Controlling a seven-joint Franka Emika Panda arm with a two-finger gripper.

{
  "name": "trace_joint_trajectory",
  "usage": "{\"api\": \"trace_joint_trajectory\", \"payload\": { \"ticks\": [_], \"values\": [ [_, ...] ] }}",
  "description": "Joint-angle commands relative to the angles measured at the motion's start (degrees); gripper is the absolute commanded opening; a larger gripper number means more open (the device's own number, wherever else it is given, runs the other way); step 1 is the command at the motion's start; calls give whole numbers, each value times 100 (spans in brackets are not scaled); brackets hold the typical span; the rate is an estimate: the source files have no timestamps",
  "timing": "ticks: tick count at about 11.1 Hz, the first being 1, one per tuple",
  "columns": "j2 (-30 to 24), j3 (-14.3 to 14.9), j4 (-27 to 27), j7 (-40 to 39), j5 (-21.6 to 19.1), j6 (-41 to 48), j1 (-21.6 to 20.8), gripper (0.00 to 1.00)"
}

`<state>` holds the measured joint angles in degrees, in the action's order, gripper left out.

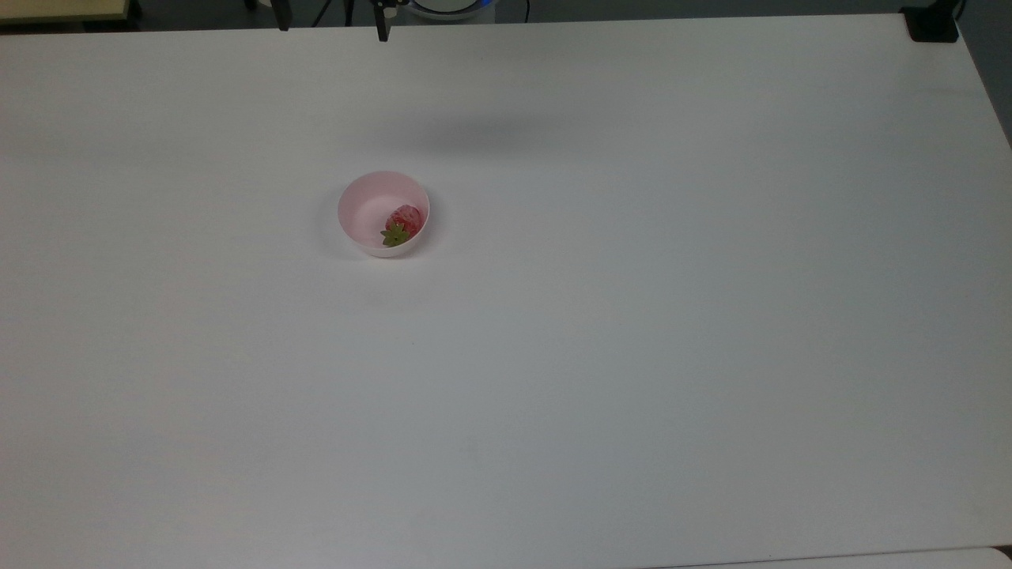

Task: Pick up strawberry from bowl
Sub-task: 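Move the open gripper over the pink bowl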

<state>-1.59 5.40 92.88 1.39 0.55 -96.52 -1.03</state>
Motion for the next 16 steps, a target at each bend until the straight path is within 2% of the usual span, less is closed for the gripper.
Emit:
{"api": "trace_joint_trajectory", "payload": {
  "ticks": [1, 8, 9, 10, 11, 12, 13, 15, 16],
  "values": [
    [27, 66, -112, -25, -20, 98, -73, 100],
    [27, 14, -95, -200, 15, 107, -55, 100],
    [27, 5, -68, -540, 33, 133, -81, 100],
    [1, 5, -16, -1266, 68, 247, -55, 100],
    [36, 5, 124, -1987, 251, 343, -38, 99],
    [149, 5, 351, -2185, 574, 275, -20, 100],
    [298, 5, 536, -2118, 595, 39, 24, 100],
    [483, 5, 1282, -2038, 595, -1021, 33, 100],
    [632, 5, 1494, -2029, 595, -1418, 24, 95]
  ]
}}
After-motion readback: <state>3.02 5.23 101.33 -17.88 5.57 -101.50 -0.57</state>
